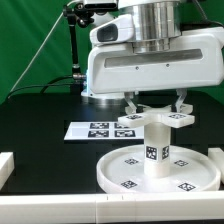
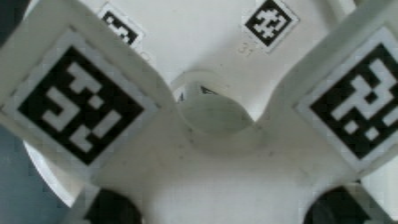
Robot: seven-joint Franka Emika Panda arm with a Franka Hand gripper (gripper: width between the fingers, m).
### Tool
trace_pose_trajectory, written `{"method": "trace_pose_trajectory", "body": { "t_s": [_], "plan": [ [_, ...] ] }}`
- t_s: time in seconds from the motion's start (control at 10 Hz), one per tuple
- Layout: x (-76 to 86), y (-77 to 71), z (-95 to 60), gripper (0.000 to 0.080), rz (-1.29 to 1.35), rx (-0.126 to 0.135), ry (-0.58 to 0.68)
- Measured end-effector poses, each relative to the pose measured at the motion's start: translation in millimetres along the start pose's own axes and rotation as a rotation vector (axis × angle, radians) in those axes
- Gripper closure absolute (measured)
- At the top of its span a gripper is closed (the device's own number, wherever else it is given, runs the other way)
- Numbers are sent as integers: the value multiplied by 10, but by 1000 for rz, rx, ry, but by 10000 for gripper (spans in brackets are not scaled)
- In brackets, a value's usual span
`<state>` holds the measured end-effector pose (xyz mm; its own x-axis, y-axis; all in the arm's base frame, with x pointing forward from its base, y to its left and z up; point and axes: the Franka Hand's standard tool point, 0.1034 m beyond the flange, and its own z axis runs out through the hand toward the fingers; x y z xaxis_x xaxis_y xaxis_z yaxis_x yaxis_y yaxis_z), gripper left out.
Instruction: Assemble round table
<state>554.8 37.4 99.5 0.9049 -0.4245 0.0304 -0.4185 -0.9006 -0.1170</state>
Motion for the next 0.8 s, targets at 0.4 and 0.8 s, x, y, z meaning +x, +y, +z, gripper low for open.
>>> {"method": "trace_pose_trajectory", "body": {
  "t_s": [0.4, 0.8],
  "plan": [
    [22, -16, -3, 357, 328, 12, 34],
    [29, -10, -5, 357, 532, 30, 24]
  ]
}}
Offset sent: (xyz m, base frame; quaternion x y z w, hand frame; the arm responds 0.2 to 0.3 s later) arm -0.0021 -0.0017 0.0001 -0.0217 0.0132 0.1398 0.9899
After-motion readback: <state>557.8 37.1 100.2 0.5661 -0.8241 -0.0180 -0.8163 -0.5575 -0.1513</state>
